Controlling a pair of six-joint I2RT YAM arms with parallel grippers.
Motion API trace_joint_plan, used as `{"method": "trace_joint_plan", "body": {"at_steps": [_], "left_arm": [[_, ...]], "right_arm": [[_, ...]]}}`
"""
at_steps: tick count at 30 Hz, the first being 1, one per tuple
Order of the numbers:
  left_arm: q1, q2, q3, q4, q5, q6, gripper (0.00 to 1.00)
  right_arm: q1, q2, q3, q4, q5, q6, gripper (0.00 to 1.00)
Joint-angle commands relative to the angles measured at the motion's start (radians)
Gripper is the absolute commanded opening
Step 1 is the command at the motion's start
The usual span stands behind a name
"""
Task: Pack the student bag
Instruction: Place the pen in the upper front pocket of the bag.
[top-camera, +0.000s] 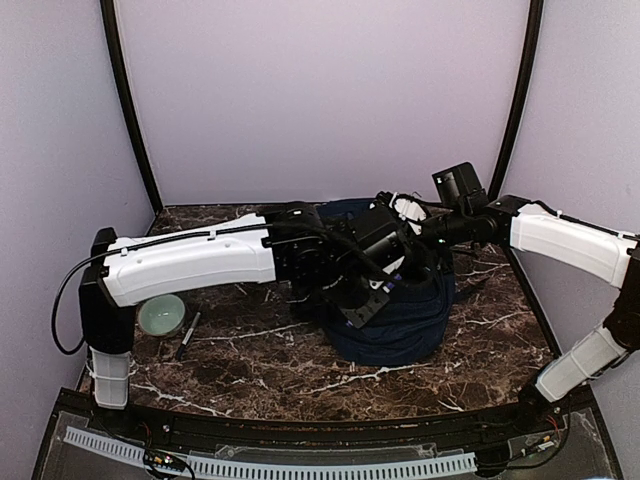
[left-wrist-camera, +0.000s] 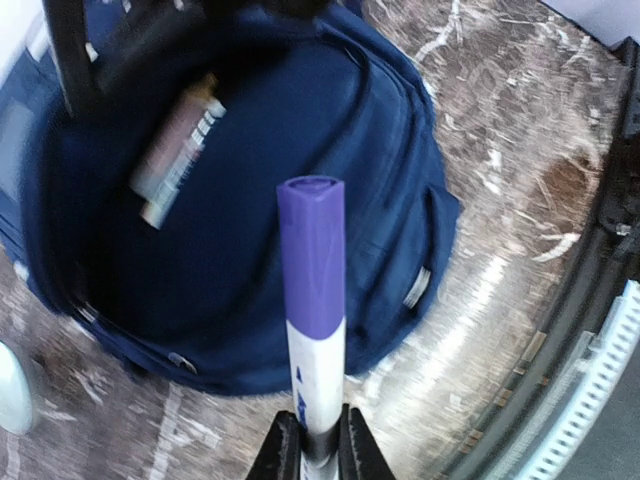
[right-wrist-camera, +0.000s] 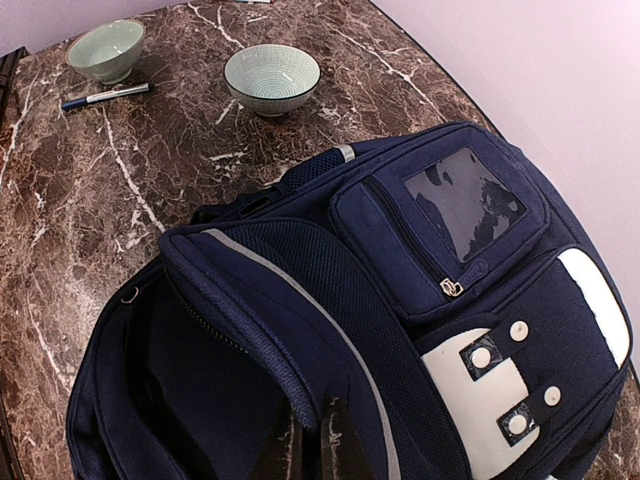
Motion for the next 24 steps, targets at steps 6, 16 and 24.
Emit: {"method": "trace_joint_plan", "body": {"at_steps": [6, 16, 24], "left_arm": [[0.006, 0.101, 0.029, 0.152, -0.374, 0.407, 0.0], [0.006, 0.169, -0.104, 0.564, -0.555, 0.847, 0.0], [0.009, 0.282, -0.102, 0.728, -0.632, 1.059, 0.0]], "right_arm": [[-0.017, -0.013, 0.002, 0.077, -0.038, 0.019, 0.0], [-0.024, -0.004, 0.0, 0.08, -0.06, 0.027, 0.0], [-0.027, -0.005, -0.003, 0.083, -0.068, 0.029, 0.0]]}}
